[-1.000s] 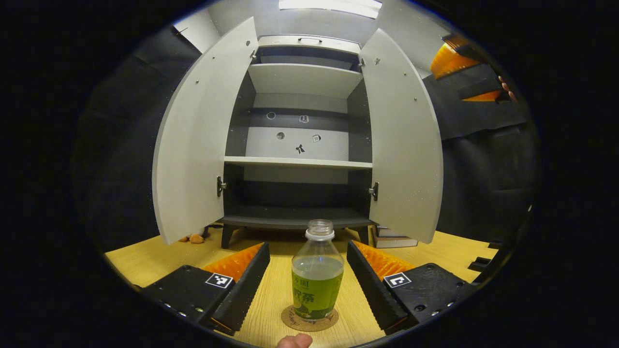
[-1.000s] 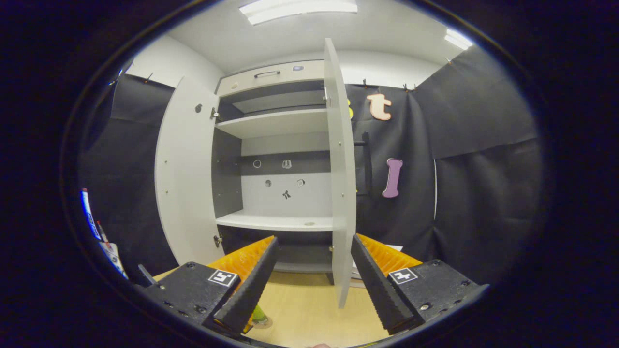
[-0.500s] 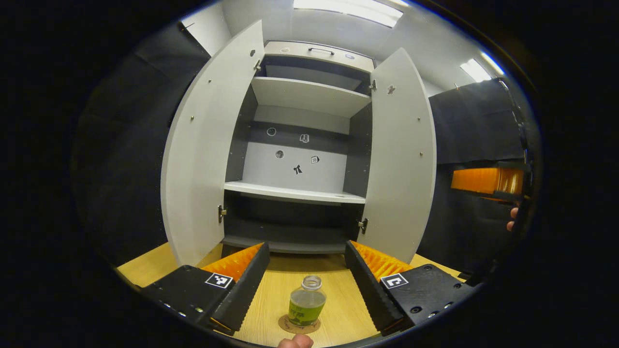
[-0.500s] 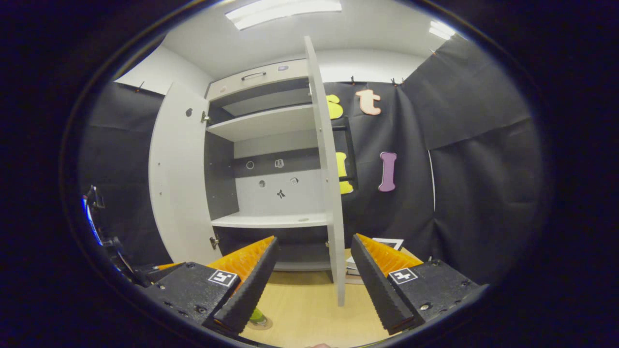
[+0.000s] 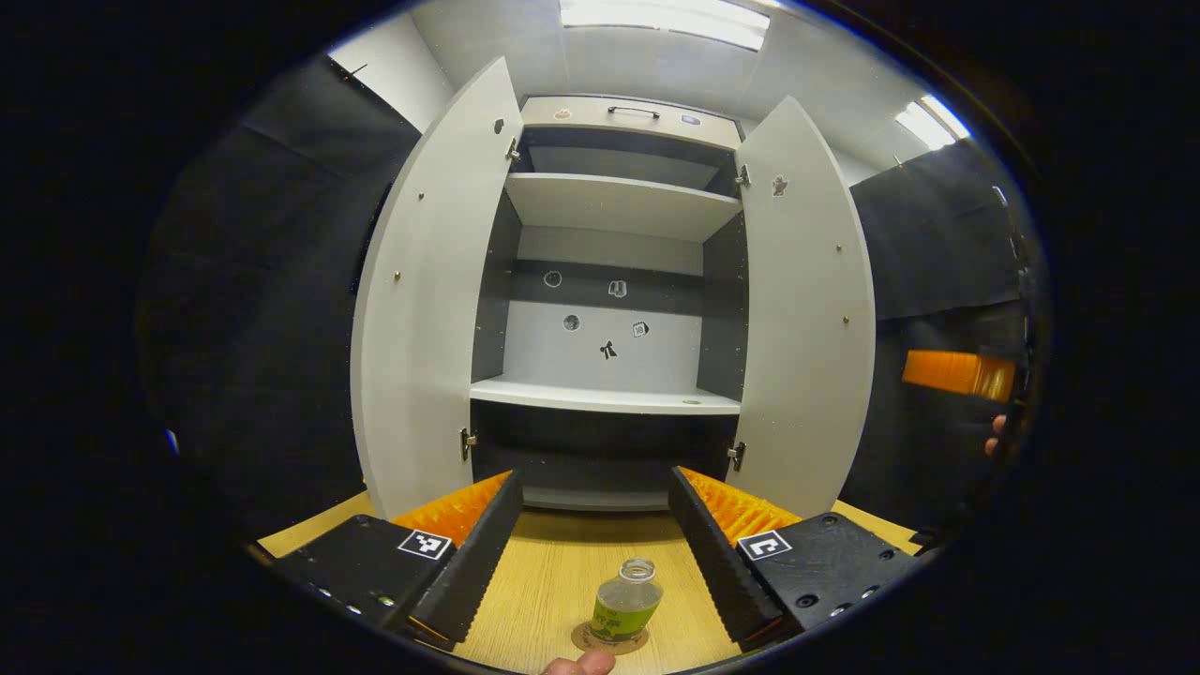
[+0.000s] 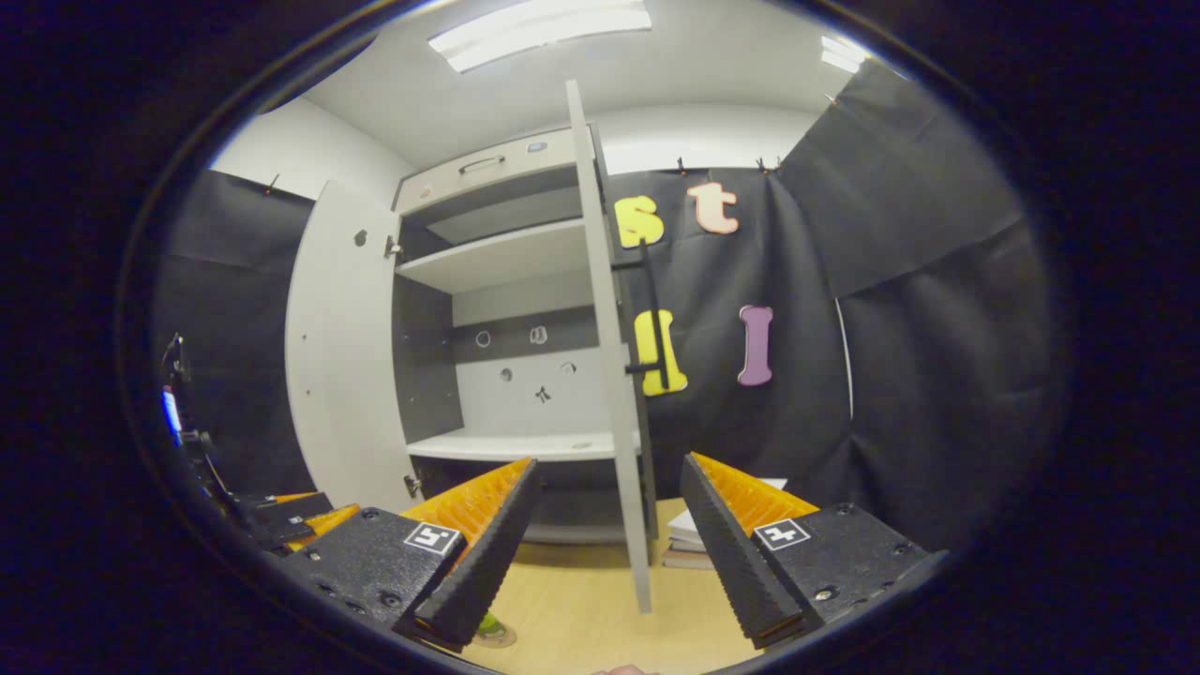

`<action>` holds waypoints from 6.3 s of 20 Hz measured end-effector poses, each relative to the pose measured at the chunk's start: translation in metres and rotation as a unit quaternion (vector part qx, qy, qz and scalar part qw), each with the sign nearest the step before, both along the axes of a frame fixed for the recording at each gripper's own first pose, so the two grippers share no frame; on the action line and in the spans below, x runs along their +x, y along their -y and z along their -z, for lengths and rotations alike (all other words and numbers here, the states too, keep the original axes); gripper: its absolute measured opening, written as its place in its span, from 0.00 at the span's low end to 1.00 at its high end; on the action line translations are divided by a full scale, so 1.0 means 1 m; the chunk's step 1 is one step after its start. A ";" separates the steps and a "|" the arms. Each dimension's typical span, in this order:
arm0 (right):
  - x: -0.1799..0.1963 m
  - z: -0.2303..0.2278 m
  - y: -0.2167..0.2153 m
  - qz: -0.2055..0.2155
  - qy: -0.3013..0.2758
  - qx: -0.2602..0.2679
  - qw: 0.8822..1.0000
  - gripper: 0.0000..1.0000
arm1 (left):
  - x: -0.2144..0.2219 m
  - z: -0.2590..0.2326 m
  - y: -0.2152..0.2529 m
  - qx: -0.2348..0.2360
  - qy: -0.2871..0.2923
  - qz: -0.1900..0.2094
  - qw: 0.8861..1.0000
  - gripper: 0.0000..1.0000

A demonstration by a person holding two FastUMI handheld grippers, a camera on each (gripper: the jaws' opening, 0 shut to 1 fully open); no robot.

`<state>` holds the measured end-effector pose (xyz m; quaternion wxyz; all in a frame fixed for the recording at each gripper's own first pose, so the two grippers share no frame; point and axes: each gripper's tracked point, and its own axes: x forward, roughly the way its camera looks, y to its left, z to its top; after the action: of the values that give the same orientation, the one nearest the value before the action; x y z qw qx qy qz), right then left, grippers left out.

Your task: Grasp the bottle in the cabinet with the left hand and place it on the coaster, then close the right door with the right hand and the left door with the left hand.

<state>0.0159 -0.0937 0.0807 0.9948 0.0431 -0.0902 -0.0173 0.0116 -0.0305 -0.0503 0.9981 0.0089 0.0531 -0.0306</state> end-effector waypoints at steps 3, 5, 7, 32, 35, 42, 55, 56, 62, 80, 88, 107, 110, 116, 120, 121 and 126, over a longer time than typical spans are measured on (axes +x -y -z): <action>0.021 -0.050 0.053 0.041 0.013 -0.007 0.999 0.98 | -0.002 -0.007 0.000 -0.006 0.009 -0.001 1.000 0.95; 0.043 -0.064 0.070 0.050 -0.003 -0.004 0.999 0.98 | -0.006 -0.008 0.005 -0.015 0.005 0.006 1.000 0.95; 0.064 -0.078 0.074 0.048 -0.001 0.004 0.999 0.98 | -0.009 -0.012 0.002 -0.019 0.010 0.002 1.000 0.95; 0.100 -0.086 -0.022 -0.027 -0.024 -0.068 0.997 0.98 | -0.013 0.000 -0.009 -0.007 0.003 -0.007 1.000 0.95; 0.115 -0.083 -0.046 -0.064 -0.024 -0.063 0.996 0.98 | -0.014 -0.004 -0.016 -0.007 0.007 -0.015 1.000 0.95; 0.155 -0.076 -0.111 -0.109 -0.023 -0.080 0.991 0.98 | -0.013 -0.004 -0.018 -0.009 0.009 -0.029 0.999 1.00; 0.070 -0.069 -0.063 -0.056 0.010 -0.055 0.997 0.98 | -0.017 -0.035 -0.011 -0.013 0.027 -0.017 0.999 0.95; 0.063 -0.060 -0.057 -0.046 0.008 -0.048 0.998 0.98 | -0.016 -0.039 -0.007 -0.012 0.032 -0.011 0.999 0.95; 0.010 0.010 -0.025 0.011 -0.026 -0.009 1.000 0.94 | -0.016 -0.044 0.021 -0.024 0.032 0.028 0.999 0.99; -0.013 0.070 -0.014 0.029 -0.057 0.002 0.998 0.99 | 0.002 -0.129 -0.154 -0.048 0.080 -0.147 0.985 0.95; -0.018 0.080 0.001 0.048 -0.076 0.024 0.996 0.99 | 0.066 -0.147 -0.279 -0.032 0.062 -0.245 0.967 0.95; -0.014 0.075 0.012 0.058 -0.064 0.045 0.995 0.99 | 0.094 -0.131 -0.195 -0.011 0.063 -0.163 0.984 0.93; -0.020 0.068 0.013 0.058 -0.050 0.060 0.995 0.99 | 0.107 -0.129 -0.166 -0.012 0.065 -0.132 0.989 0.99; -0.037 0.072 0.034 0.086 -0.047 0.055 0.994 0.98 | 0.118 -0.139 -0.146 -0.031 0.084 -0.121 0.989 0.95; -0.043 0.078 0.045 0.098 -0.053 0.071 0.991 0.98 | 0.112 -0.147 -0.137 -0.011 0.097 -0.123 0.988 0.95; -0.043 0.076 0.047 0.098 -0.052 0.074 0.991 0.99 | 0.108 -0.149 -0.132 -0.007 0.098 -0.118 0.988 0.95; -0.038 0.077 0.042 0.092 -0.056 0.061 0.992 0.98 | 0.068 -0.130 -0.109 0.013 0.102 -0.106 0.989 0.95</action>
<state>-0.0225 -0.1357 0.0041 0.9880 0.0939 -0.0367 -0.1169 0.0796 0.0787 0.0800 0.9957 0.0195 -0.0482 0.0770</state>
